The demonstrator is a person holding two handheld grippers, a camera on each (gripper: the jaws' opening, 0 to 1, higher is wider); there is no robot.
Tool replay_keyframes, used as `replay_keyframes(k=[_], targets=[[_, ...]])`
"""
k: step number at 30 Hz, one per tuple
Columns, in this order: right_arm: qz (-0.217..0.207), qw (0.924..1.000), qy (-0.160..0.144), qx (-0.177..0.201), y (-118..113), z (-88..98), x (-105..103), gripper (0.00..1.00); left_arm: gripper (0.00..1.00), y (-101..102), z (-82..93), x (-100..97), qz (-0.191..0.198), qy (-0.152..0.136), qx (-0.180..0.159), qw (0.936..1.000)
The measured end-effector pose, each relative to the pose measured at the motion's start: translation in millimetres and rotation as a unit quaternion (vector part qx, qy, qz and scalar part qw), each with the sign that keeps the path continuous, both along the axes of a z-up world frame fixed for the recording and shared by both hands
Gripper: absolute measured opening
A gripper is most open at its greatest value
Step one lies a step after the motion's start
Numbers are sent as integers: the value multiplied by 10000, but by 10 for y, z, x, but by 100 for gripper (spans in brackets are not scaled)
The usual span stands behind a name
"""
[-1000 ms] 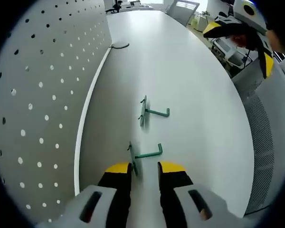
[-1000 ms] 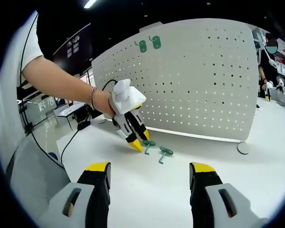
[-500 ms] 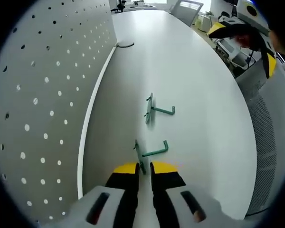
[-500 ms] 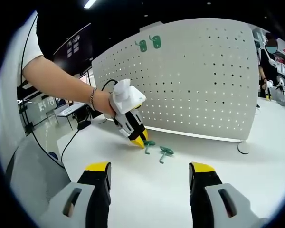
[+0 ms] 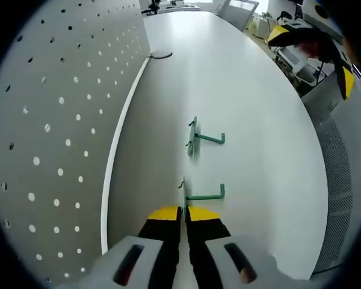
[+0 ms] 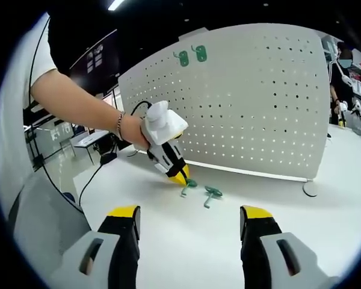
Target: Insert the hook assembly into the mounting plate slot until the hook locks in place.
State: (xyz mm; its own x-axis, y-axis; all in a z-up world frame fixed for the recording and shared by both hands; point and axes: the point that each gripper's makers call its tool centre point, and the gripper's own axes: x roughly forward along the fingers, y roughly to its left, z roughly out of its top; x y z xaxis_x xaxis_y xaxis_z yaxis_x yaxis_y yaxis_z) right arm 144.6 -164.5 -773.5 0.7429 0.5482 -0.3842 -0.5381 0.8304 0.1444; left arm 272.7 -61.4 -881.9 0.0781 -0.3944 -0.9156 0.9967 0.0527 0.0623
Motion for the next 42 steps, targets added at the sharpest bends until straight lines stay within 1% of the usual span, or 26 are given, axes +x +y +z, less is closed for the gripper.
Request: replay_keyframes(k=[9,11,13,16,21,24,29,30,32,34,35,38,40,42], targets=[[16,10000,14,-5,16,6,2,65,4,1,1,1,-4,-21,8,10000],[-7,10000,30,6,6,2,6,65,4,2,2,0,6,-27,10,10000],[-55,9999,64,56,-12,-5,10,65,4,3,2,-1,69,25,1,10000],[-130,9998,62,115,-40,5,20,65,4,2,-2,-1,-46,-34,25,10000],[-147,9998,79,129,-42,5,15,65,4,2,0,-3,-4,-16,4,10000],[-119,9999,58,77,-35,5,13,64,3,3,0,-3,50,11,-6,10000],[-54,10000,37,-1,-14,-2,4,64,3,0,5,-10,30,2,-21,10000],[-47,10000,31,-19,-16,-4,5,65,3,1,6,-7,4,-17,-45,10000],[-32,10000,29,-31,-10,-5,4,65,2,-13,9,-7,67,-9,-222,9997],[-24,10000,26,-58,-8,-6,2,65,2,-2,17,-1,78,-60,-289,9995],[-22,10000,30,-55,-7,-7,0,65,2,-52,53,27,70,-183,-531,9984],[-40,10000,42,-22,-10,-5,2,65,2,-75,98,14,333,-28,-778,9964],[-32,10000,31,-35,-4,1,-1,65,2,-57,125,28,279,-75,-755,9967],[41,10000,12,-71,26,-1,-7,65,2,-73,173,41,274,-123,-844,9960]])
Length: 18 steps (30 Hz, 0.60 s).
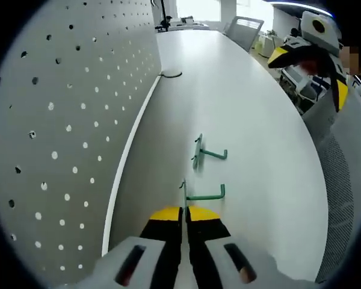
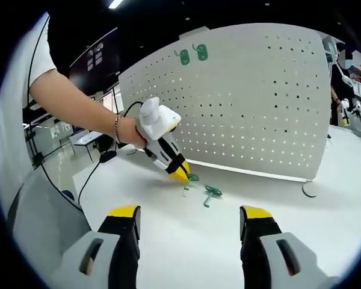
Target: Insert the hook assembly into the mounting plate slot until the hook locks in place.
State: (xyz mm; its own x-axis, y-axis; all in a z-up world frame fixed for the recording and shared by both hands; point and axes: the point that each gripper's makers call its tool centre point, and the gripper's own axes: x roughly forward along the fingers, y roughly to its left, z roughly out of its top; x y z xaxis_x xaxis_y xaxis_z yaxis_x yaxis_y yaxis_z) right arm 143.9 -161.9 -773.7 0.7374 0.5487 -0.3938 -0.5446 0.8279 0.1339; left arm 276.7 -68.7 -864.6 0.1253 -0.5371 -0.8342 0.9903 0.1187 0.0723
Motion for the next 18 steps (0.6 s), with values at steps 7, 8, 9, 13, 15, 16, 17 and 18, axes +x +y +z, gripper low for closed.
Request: replay_keyframes(k=[7,8,9,13,15,16,17,18], targets=[[52,10000,-59,-55,13,16,2,65,2,-64,103,-13,-60,-33,-162,9998],[59,9999,-67,-56,14,16,3,65,2,-73,120,-14,-60,-49,-187,9998],[61,10000,-59,-46,16,16,2,65,2,-76,128,-12,-63,-66,-203,9998],[38,10000,-73,-32,8,22,9,65,2,-109,230,1,-11,-129,-393,9991],[51,10000,-71,-32,15,24,5,65,2,-116,269,15,84,-89,-481,9988],[54,10000,-75,-21,18,28,5,65,2,-120,286,23,102,-96,-519,9986],[43,10000,-82,-2,14,34,9,65,2,-125,311,38,100,-168,-563,9982],[26,10000,-85,12,8,37,13,65,2,-121,320,39,116,-173,-560,9982]])
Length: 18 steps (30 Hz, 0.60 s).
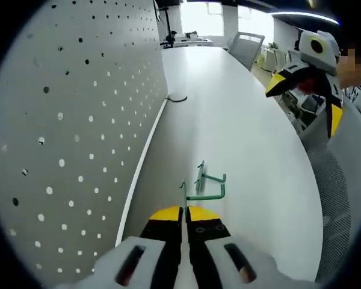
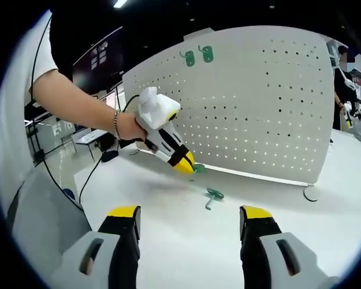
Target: Insert the hook assembly into the mounting plate slot until the hook locks in place.
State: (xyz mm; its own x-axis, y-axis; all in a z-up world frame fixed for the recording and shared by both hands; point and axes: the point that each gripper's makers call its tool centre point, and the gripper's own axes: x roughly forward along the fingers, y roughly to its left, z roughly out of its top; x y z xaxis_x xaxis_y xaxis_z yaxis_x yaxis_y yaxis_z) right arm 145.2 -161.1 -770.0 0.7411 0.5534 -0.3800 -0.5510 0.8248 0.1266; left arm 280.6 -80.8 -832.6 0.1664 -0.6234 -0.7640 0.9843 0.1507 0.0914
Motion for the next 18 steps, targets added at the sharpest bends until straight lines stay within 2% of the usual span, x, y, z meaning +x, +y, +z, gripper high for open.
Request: replay_keyframes(k=[18], targets=[[-43,10000,-36,78,-10,31,10,65,1,17,219,-19,359,-117,-558,9977]])
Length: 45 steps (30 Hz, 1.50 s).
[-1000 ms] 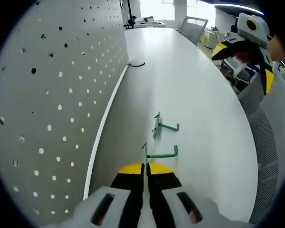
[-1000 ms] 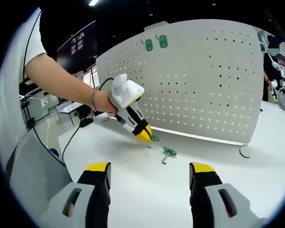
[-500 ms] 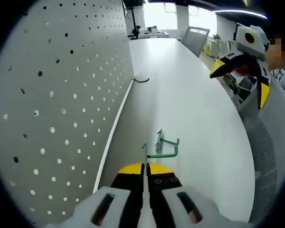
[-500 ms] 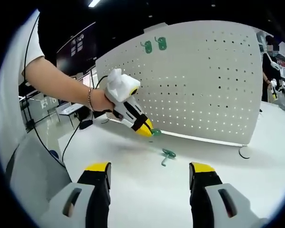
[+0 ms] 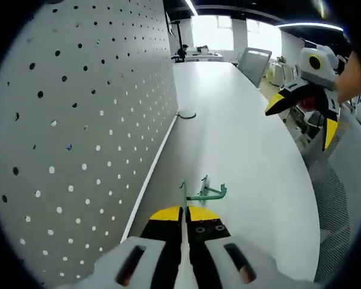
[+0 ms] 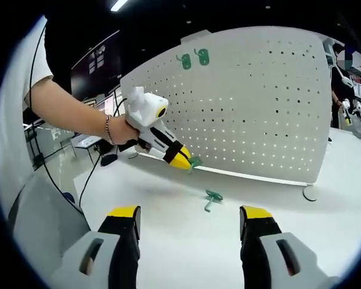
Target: Insert the hook assembly into the mounting plate slot until the hook locks in place.
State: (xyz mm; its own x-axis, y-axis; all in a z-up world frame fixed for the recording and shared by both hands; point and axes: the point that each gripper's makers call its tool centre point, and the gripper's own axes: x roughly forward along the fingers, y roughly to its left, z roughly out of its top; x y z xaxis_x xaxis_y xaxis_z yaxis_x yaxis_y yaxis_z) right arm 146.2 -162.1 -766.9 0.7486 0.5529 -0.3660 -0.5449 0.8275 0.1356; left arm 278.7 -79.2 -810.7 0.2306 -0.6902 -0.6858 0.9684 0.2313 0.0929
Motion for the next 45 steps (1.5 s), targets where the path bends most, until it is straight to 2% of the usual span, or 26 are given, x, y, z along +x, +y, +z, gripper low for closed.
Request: replay_keyframes(k=[12,21,29,32,45], targets=[[-12,10000,-19,47,-1,17,-4,65,1,27,186,13,262,-191,-354,9988],[-3,10000,-56,61,-2,31,-4,65,1,41,320,14,394,-472,-634,9961],[12,10000,-69,62,8,38,-9,64,1,87,440,8,589,-511,-877,9931],[5,9999,-78,67,2,37,-6,64,1,102,523,4,742,-505,-1084,9900],[47,9998,-162,103,22,77,-11,64,1,159,667,-109,889,-620,-1368,9847]])
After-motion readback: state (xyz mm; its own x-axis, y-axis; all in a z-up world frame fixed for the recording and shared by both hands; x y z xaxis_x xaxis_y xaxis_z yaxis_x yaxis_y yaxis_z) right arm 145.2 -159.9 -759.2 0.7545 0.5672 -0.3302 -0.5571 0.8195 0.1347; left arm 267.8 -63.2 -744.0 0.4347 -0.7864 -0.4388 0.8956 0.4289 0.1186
